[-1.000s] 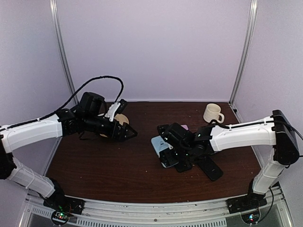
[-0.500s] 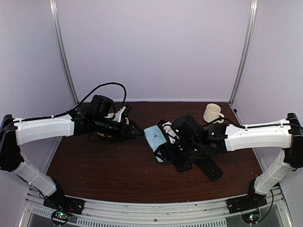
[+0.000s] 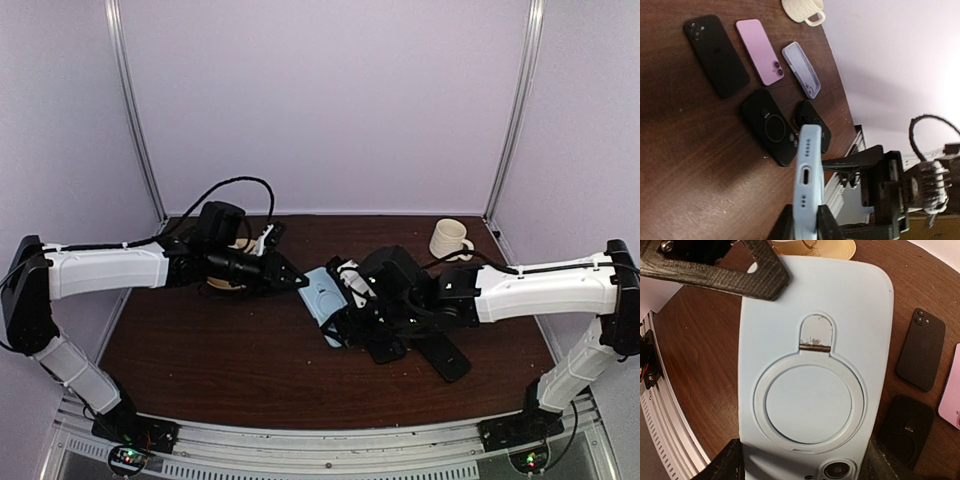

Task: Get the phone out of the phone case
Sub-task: Pass from the right arm to the left, then pass from the left arm to the right

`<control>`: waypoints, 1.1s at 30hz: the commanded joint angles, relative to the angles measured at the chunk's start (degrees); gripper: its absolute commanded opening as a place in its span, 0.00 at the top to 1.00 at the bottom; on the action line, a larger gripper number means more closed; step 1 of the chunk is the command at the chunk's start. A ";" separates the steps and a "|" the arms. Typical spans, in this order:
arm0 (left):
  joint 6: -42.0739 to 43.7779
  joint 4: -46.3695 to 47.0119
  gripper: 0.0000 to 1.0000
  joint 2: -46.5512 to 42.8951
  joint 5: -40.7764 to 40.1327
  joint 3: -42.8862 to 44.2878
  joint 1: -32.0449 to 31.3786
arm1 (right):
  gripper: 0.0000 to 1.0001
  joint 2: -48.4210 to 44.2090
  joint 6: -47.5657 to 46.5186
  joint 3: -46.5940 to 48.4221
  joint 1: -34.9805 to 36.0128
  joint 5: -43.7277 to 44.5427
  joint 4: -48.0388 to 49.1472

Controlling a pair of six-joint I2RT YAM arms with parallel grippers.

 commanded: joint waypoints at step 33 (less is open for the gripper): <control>79.71 -10.61 1.00 -15.67 6.54 1.80 -0.31 | 0.01 -20.65 19.27 -1.01 -2.30 0.47 -9.97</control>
